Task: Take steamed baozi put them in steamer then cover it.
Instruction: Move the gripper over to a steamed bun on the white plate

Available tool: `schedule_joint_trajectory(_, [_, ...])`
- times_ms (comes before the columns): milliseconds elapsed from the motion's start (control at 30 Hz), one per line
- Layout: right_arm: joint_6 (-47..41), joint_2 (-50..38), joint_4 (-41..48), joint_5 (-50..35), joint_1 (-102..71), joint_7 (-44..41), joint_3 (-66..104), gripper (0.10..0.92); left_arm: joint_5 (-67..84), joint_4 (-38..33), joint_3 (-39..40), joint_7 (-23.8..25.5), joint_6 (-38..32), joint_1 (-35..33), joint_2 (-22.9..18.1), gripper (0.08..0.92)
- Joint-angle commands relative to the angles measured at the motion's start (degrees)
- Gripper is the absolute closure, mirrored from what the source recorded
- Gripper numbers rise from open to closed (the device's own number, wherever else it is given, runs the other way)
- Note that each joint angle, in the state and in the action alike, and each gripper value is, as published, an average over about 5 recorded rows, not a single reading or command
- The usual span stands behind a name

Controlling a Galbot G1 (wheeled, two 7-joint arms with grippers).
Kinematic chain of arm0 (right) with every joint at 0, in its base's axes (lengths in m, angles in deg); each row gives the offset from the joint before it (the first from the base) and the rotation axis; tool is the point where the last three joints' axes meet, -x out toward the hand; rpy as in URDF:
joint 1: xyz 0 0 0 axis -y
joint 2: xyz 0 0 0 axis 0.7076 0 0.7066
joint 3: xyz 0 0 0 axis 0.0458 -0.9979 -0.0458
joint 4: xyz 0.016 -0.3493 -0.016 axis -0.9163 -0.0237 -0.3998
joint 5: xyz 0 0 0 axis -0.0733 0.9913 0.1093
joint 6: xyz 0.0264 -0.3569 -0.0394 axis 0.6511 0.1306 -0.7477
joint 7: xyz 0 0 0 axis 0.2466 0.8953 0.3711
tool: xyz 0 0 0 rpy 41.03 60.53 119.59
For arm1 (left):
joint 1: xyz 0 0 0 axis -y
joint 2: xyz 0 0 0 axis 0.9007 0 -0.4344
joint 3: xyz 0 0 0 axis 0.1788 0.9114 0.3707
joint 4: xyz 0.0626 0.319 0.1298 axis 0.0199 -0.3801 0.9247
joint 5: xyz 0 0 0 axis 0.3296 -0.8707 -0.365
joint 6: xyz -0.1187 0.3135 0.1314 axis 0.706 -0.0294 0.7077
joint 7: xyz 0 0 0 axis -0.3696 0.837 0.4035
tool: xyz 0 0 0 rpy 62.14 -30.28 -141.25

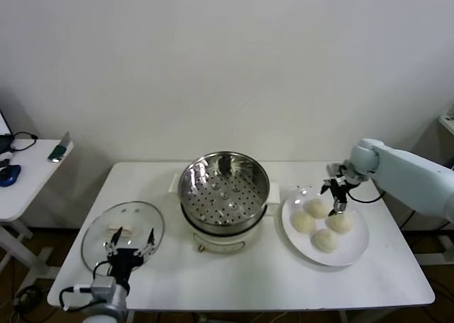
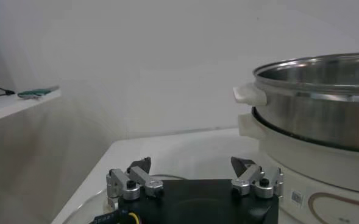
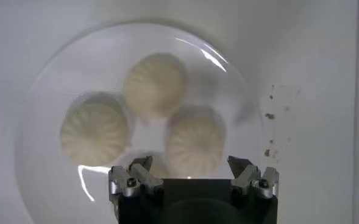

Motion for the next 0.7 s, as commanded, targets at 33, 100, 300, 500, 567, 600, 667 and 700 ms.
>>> schedule_joint_trajectory(33, [-0.47, 3.47, 5.74, 1.65, -3.86, 0.97, 3.56, 0.203, 0.03, 0.15, 0.02, -0.02, 0.03, 0.02, -0.11, 0.177])
schedule_joint_trajectory(100, [-0.52, 3.74, 5.92, 1.81, -4.02, 1.05, 3.73, 0.203, 0.01, 0.17, 0.06, -0.03, 0.07, 0.0, -0.12, 0.177])
schedule_joint_trajectory(300, [-0.53, 4.49, 6.51, 1.8, -3.97, 1.13, 4.09, 0.23, -0.08, 0.12, 0.07, -0.01, 0.21, 0.03, 0.0, 0.177])
schedule_joint_trajectory(500, [-0.26, 4.76, 6.07, 1.69, -3.45, 0.3, 3.79, 0.389, -0.16, 0.15, 0.09, -0.02, 0.42, 0.11, 0.08, 0.177])
schedule_joint_trajectory(567, [0.0, 4.68, 5.5, 1.73, -2.53, 0.02, 3.27, 0.443, -0.2, 0.16, 0.08, -0.02, 0.48, 0.12, 0.09, 0.177])
schedule_joint_trajectory(600, [0.2, 4.59, 5.14, 1.75, -1.79, -0.14, 2.91, 0.458, -0.24, 0.15, 0.08, -0.01, 0.51, 0.13, 0.1, 0.177])
schedule_joint_trajectory(667, [1.04, 4.23, 3.89, 1.77, 1.04, -0.77, 1.48, 0.483, -0.34, 0.12, 0.09, 0.02, 0.53, 0.18, 0.08, 0.177])
schedule_joint_trajectory(700, [1.62, 4.02, 3.17, 1.73, 2.97, -1.17, 0.51, 0.486, -0.38, 0.09, 0.11, 0.04, 0.54, 0.21, 0.06, 0.177])
